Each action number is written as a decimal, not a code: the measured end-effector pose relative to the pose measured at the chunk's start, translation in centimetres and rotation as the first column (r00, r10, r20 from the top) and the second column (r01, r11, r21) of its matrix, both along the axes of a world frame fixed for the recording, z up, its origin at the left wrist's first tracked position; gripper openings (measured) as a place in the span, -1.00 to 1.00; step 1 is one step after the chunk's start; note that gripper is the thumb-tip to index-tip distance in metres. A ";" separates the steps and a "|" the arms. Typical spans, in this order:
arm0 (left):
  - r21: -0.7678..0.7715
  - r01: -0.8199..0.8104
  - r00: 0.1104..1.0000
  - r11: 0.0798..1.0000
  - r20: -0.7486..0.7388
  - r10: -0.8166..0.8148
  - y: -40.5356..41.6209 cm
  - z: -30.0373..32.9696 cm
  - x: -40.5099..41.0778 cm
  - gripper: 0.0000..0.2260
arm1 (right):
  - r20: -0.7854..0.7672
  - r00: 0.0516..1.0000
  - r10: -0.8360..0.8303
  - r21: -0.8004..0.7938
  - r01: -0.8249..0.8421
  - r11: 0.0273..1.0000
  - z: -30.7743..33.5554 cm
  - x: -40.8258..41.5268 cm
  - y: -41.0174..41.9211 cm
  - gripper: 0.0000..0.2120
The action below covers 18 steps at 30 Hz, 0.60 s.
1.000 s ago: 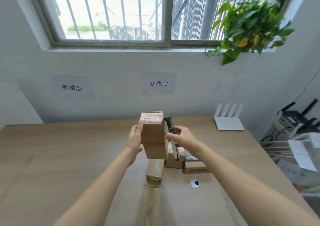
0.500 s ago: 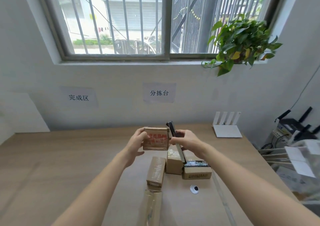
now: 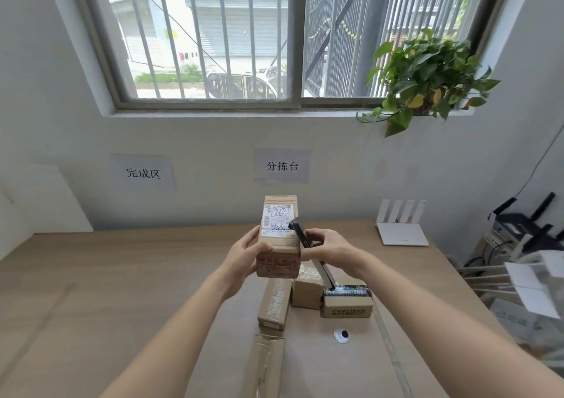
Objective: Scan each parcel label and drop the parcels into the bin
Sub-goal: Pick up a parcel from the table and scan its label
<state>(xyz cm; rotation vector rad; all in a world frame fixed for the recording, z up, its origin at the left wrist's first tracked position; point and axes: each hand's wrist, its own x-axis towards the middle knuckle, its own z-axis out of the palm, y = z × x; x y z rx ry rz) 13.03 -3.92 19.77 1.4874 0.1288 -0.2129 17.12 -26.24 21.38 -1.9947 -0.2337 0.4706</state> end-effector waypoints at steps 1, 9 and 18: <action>-0.019 0.001 1.000 1.000 0.004 -0.001 0.0 -0.1 0.0 -0.50 | 0.008 1.000 0.003 -0.005 -0.003 1.000 0.1 0.1 -0.1 -0.64; 0.016 -0.007 0.997 1.000 -0.075 0.008 -0.3 -0.6 0.0 -0.33 | 0.074 0.996 0.048 -0.068 -0.043 0.997 0.3 0.3 -0.9 -0.68; 0.029 -0.121 0.993 0.992 0.016 0.121 -1.2 -0.8 -0.2 -0.30 | 0.186 0.981 0.057 -0.216 -0.015 0.976 0.8 0.3 -0.5 -0.34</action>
